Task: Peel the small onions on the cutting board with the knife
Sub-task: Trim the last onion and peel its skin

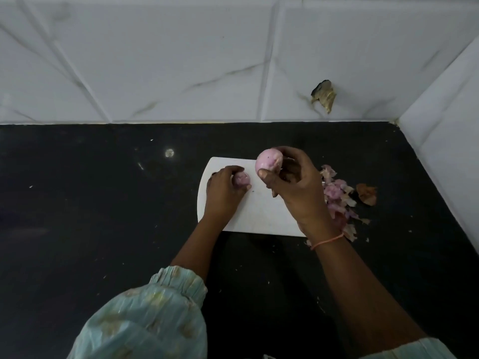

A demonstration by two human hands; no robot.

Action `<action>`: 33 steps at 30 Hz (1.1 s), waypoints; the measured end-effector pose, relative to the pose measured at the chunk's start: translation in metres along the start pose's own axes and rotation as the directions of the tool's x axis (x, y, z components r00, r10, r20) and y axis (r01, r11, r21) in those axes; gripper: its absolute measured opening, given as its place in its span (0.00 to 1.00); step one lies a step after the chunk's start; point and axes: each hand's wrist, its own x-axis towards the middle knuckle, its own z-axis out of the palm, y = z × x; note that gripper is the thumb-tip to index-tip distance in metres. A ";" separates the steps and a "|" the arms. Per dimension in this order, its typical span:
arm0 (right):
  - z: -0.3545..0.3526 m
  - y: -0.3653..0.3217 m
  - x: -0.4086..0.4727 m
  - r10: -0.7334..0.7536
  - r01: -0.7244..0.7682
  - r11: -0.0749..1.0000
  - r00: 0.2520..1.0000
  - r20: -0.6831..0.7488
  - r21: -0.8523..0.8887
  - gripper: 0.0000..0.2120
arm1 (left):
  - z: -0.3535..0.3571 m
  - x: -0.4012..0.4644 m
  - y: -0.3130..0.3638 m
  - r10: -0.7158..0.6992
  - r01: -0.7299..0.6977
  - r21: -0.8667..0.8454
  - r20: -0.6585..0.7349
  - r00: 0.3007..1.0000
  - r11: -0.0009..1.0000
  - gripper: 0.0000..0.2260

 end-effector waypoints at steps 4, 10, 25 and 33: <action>-0.004 -0.012 -0.011 -0.036 0.036 0.999 0.999 -0.025 -0.024 0.21 | 0.001 -0.003 -0.003 0.040 -0.040 0.121 0.002 0.999 0.992 0.21; -0.001 -0.023 -0.023 -0.154 0.133 0.969 0.984 -0.090 -0.207 0.24 | -0.027 -0.018 0.030 0.034 -0.041 -0.103 -0.066 0.997 0.994 0.19; -0.001 -0.030 -0.040 -0.377 0.292 0.812 0.924 -0.071 -0.505 0.14 | -0.075 -0.072 0.124 0.050 0.330 -0.863 0.377 0.925 0.383 0.23; -0.008 -0.047 -0.047 -0.389 0.320 0.872 0.913 -0.125 -0.371 0.07 | -0.080 -0.077 0.129 0.008 0.277 -0.825 0.322 0.947 0.492 0.23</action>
